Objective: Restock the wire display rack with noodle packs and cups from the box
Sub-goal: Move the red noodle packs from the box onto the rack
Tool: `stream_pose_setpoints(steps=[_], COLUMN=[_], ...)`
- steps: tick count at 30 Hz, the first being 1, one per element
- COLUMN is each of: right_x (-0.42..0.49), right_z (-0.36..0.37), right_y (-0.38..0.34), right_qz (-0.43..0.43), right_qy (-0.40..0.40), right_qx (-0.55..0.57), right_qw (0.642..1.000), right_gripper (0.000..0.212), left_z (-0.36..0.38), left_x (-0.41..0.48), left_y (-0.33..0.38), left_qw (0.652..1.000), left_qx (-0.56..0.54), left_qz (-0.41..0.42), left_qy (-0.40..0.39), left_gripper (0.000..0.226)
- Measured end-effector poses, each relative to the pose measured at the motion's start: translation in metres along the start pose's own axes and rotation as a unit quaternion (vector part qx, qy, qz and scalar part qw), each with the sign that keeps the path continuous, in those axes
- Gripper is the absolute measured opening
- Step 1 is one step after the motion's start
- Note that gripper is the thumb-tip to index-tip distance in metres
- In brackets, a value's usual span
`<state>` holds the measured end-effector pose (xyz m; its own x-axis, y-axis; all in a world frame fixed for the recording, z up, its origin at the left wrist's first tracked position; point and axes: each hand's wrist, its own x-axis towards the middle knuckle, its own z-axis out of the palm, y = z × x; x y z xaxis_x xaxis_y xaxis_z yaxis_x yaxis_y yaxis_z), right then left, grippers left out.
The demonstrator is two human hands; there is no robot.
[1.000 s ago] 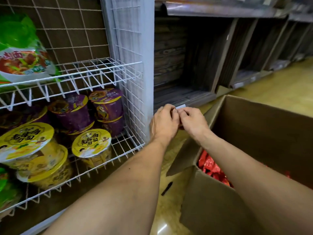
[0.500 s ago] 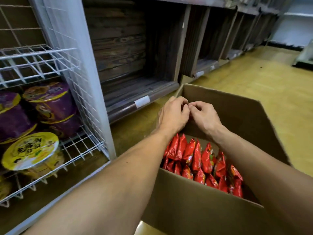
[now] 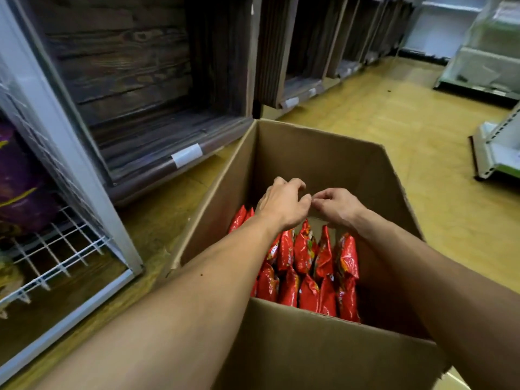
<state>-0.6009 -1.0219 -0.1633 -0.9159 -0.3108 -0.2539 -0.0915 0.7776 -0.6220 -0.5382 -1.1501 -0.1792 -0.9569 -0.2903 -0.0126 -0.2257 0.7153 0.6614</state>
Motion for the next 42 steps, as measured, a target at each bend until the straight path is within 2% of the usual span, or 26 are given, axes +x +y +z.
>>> stream_pose_setpoints(steps=[7,15,21,28,34,42], right_x=[0.018,0.037,0.039,0.044,0.032,0.028], right_z=[-0.001,0.015,0.03,0.033,0.033,0.037], right_y=[0.038,0.07,0.084,0.095,0.096,0.103], right_qz=[0.076,0.18,0.208,0.187,0.169,0.172], right_qy=[-0.044,-0.079,-0.092,-0.105,-0.144,-0.031], right_qx=[-0.071,-0.081,-0.071,-0.072,-0.064,-0.035], right_qw=[0.994,0.977,0.971,0.974,0.973,0.984], right_gripper=[0.031,0.049,0.042,0.037,0.045,0.038], left_z=[0.022,0.028,0.034,0.037,0.036,0.033], left_x=[0.006,0.022,0.03,0.029,0.025,0.017], left_y=[-0.012,-0.03,-0.04,-0.045,-0.045,-0.041], left_qw=[0.998,0.994,0.99,0.986,0.985,0.985], left_qx=[0.014,-0.031,-0.052,-0.065,-0.064,-0.051], left_qz=[-0.034,-0.093,-0.115,-0.128,-0.134,-0.134], left_qy=[-0.059,-0.053,-0.066,-0.088,-0.093,-0.098], left_gripper=[0.045,0.047,0.044,0.042,0.041,0.04])
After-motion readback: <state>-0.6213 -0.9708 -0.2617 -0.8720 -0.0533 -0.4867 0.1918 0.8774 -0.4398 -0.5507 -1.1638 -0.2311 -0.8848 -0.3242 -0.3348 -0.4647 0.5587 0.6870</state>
